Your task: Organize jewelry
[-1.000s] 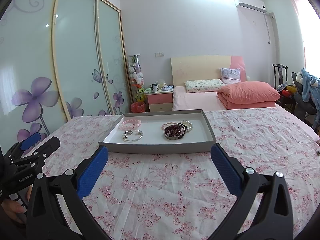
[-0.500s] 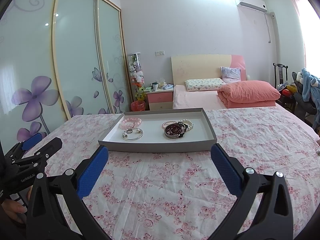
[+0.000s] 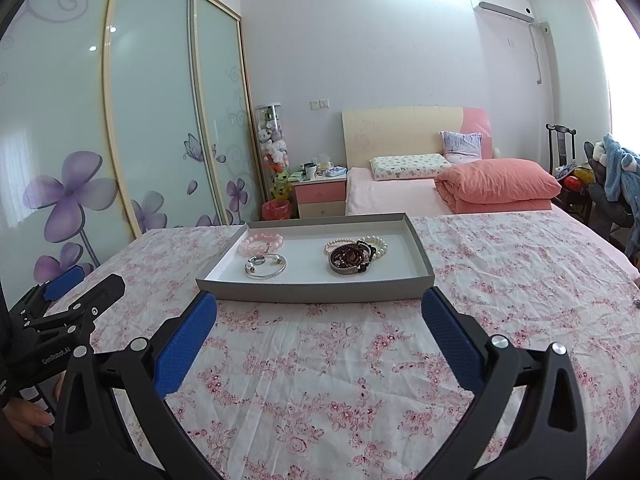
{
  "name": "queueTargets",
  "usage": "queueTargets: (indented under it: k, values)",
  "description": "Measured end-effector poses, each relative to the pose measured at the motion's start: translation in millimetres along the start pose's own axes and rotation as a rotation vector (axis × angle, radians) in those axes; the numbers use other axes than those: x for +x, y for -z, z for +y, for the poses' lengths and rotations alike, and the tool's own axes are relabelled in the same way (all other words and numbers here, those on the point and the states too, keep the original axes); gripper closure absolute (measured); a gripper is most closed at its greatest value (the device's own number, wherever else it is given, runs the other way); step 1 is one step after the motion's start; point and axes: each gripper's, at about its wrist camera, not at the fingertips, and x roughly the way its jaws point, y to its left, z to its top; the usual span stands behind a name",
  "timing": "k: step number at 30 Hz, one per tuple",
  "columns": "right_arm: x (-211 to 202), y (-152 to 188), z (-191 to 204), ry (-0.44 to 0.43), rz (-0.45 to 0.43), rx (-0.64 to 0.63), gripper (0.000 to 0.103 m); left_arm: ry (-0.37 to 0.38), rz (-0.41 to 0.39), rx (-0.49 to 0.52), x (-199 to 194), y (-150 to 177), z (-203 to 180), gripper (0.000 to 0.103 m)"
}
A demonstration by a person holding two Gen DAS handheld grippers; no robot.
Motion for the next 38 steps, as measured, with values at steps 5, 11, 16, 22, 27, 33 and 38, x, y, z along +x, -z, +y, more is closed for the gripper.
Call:
queueTargets:
  k: [5,11,16,22,27,33,38]
  values:
    - [0.6,0.4,0.4,0.0,0.001,0.0,0.002,0.001,0.002,0.005,0.9,0.8,-0.6,0.004]
    - [0.9,2.3,0.4,-0.002,0.003,0.002,0.002,0.0,0.002,0.003,0.9,0.8,-0.9,0.004]
    - [1.2,2.5,0.4,-0.002,0.004,0.003,0.002,0.0,0.003,0.004,1.1,0.8,-1.0,0.004]
    - [1.6,2.1,0.4,-0.002,0.004,0.003,0.002,0.004,0.005,0.007,2.1,2.8,-2.4,0.004]
    - [1.8,2.5,0.6,-0.001,0.005,0.003,0.002,0.001,0.003,0.011,2.4,4.1,-3.6,0.004]
    - [1.9,2.2,0.4,-0.002,0.006,0.003,0.002,0.005,0.008,0.009,1.9,4.3,-3.5,0.004]
    - [1.7,2.4,0.6,-0.001,0.006,0.003,0.002,0.008,0.016,0.005,1.1,4.1,-3.5,0.004]
